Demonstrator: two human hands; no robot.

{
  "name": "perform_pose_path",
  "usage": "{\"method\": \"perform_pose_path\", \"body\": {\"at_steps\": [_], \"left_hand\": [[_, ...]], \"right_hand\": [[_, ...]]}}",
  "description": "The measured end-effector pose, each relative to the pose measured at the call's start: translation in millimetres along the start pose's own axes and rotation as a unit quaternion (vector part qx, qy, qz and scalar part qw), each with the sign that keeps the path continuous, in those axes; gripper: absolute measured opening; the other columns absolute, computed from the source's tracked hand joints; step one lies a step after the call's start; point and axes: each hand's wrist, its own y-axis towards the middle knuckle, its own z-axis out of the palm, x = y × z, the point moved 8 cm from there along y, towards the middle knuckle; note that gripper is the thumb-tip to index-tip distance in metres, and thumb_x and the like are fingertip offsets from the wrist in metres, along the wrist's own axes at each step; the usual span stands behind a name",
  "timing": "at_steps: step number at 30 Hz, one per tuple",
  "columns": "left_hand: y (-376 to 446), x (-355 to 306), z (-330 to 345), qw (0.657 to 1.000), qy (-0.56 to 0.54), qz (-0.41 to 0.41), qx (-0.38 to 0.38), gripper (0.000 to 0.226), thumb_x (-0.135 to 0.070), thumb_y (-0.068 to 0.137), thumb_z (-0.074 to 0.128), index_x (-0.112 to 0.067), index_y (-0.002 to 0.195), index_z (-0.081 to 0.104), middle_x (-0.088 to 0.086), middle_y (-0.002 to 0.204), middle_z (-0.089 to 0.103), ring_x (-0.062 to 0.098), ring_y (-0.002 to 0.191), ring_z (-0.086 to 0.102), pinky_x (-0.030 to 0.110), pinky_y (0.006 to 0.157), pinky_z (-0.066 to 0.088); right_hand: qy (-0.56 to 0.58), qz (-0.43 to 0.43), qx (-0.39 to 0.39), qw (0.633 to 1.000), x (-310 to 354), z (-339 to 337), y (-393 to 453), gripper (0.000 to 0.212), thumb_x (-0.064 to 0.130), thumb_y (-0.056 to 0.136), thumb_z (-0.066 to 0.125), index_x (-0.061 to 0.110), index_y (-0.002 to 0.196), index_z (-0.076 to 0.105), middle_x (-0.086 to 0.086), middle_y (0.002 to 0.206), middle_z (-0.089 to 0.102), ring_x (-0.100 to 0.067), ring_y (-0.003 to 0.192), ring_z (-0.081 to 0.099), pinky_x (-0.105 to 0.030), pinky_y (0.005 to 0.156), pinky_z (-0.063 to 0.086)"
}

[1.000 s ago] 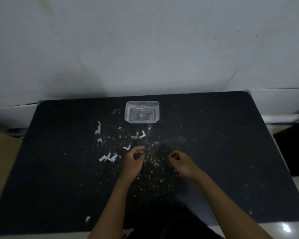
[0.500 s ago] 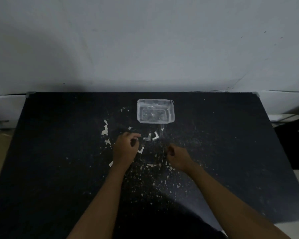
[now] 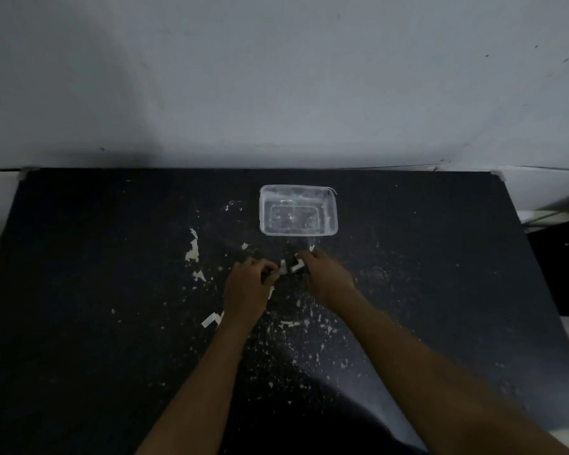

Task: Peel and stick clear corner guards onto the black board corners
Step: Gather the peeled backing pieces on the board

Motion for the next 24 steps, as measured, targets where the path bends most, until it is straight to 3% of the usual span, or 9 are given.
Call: {"method": "perform_pose_path", "body": {"at_steps": [5,8,14,16,18,20,22,24], "left_hand": [[-8.8,8.3,-20.6,0.982,-0.174,-0.069,-0.032,0.023,-0.04,0.099,0.061,-0.024,0.108,0.074,-0.013,0.096,0.07,0.001,0.086,0.064,0.021,0.078,0.055],[-13.6,11.9,-30.1,0.961,-0.253,-0.105,-0.033,0.021,-0.039,0.097,0.066,-0.024,0.107,0.076,-0.013,0.095,0.074,0.002,0.089,0.069,0.026,0.082,0.059],[-16.5,6.0,-42.1,0.943,-0.305,-0.119,-0.056,0.022,-0.039,0.092,0.072,-0.025,0.109,0.077,-0.011,0.098,0.077,0.003,0.094,0.071,0.024,0.083,0.058],[-14.4,-1.6,-45.2,0.941,-0.314,-0.115,-0.058,0.019,-0.035,0.094,0.071,-0.024,0.108,0.077,-0.011,0.098,0.076,0.002,0.093,0.071,0.02,0.081,0.058],[-10.8,-9.9,-49.2,0.943,-0.313,-0.101,-0.057,0.015,-0.029,0.096,0.068,-0.024,0.108,0.076,-0.013,0.096,0.075,-0.002,0.09,0.07,0.013,0.077,0.056],[-4.6,-18.0,-53.8,0.944,-0.312,-0.085,-0.06,0.015,-0.028,0.097,0.067,-0.024,0.109,0.076,-0.015,0.095,0.075,-0.006,0.088,0.069,0.01,0.074,0.054],[3.8,-23.3,-59.4,0.951,-0.291,-0.076,-0.075,0.016,-0.033,0.096,0.068,-0.025,0.107,0.077,-0.016,0.096,0.074,-0.006,0.087,0.068,0.006,0.072,0.051],[15.5,-26.7,-64.8,0.965,-0.235,-0.068,-0.091,0.02,-0.038,0.095,0.069,-0.025,0.108,0.077,-0.013,0.101,0.072,-0.004,0.087,0.065,0.003,0.068,0.046]], "right_hand": [[-0.062,0.013,-0.027,0.998,3.5,0.4,5.0,0.044,0.022,0.094,0.06,0.029,0.135,0.046,-0.007,0.141,0.043,-0.031,0.128,0.045,-0.057,0.101,0.043],[-0.113,-0.008,-0.038,0.993,9.0,1.1,7.3,0.038,0.026,0.096,0.058,0.025,0.133,0.049,-0.008,0.147,0.04,-0.032,0.134,0.039,-0.06,0.105,0.038],[-0.105,-0.043,-0.043,0.993,12.9,8.8,6.8,0.04,0.033,0.094,0.06,0.016,0.13,0.051,-0.009,0.147,0.034,-0.031,0.138,0.035,-0.06,0.107,0.037],[-0.089,-0.047,-0.055,0.993,11.3,8.2,3.6,0.034,0.033,0.095,0.059,0.014,0.123,0.053,-0.009,0.141,0.044,-0.029,0.132,0.042,-0.057,0.104,0.04],[-0.036,-0.046,-0.083,0.995,7.9,3.2,-0.5,0.019,0.031,0.096,0.058,0.015,0.107,0.057,-0.008,0.117,0.061,-0.028,0.113,0.057,-0.048,0.095,0.046],[0.119,-0.015,-0.113,0.986,-3.1,-4.0,-6.1,0.012,0.025,0.093,0.064,0.014,0.096,0.06,-0.006,0.095,0.068,-0.026,0.091,0.065,-0.041,0.081,0.053],[0.313,0.032,-0.138,0.939,-16.9,-15.9,-12.3,0.013,0.017,0.087,0.073,0.011,0.095,0.064,-0.005,0.089,0.07,-0.019,0.081,0.068,-0.034,0.073,0.059],[0.421,0.054,-0.163,0.891,-27.6,-34.2,-17.2,0.019,0.011,0.084,0.076,0.008,0.1,0.066,-0.004,0.089,0.069,-0.011,0.076,0.068,-0.021,0.068,0.059]]}}
